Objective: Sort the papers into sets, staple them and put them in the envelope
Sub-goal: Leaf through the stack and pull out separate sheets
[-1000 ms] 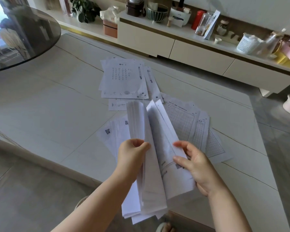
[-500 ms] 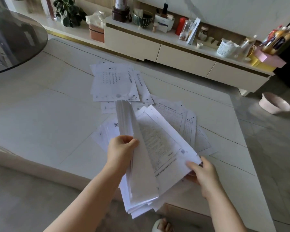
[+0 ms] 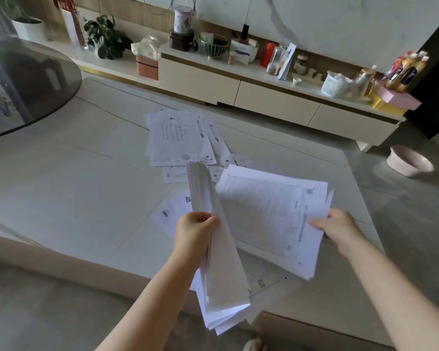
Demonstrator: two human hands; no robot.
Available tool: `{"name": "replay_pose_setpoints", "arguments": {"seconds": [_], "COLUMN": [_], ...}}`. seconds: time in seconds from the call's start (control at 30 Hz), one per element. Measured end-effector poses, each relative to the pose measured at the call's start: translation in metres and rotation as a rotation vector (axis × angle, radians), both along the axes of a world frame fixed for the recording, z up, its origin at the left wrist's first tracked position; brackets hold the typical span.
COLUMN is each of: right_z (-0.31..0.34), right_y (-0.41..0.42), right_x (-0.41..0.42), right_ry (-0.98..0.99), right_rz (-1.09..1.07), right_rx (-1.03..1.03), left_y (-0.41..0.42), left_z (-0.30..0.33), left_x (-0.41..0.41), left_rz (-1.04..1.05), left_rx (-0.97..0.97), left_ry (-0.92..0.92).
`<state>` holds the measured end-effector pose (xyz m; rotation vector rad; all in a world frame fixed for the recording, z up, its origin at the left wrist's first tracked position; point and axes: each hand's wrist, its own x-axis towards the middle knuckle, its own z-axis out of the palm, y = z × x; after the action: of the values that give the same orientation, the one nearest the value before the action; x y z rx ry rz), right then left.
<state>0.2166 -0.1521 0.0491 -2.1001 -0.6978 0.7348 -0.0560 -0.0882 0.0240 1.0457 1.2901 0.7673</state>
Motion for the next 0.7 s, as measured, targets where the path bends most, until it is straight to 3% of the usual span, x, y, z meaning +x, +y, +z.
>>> {"name": "replay_pose_setpoints", "arguments": {"seconds": [0.2,0.4,0.47,0.57,0.7], "right_z": [0.047,0.036,0.025,0.013,-0.023], "right_y": [0.024,0.061,0.081,0.091,0.044], "right_x": [0.051,0.022,0.011,0.005,0.029], "right_ry": [-0.206,-0.367,-0.155,0.225,0.408], "right_rz": [0.195,0.606,0.608,0.397,0.257], "right_rx": [-0.297,-0.54,-0.41,-0.16,-0.19], "left_y": [0.009,0.015,0.015,0.014,0.011], "left_z": [0.013,0.02,0.015,0.008,-0.003], "left_x": [-0.009,-0.016,-0.016,-0.013,-0.006], "left_rz": [0.054,0.028,0.028,0.038,0.006], "left_rx": [0.027,0.076,0.059,0.013,-0.022], "left_ry": [-0.052,-0.069,-0.058,-0.048,-0.011]}}
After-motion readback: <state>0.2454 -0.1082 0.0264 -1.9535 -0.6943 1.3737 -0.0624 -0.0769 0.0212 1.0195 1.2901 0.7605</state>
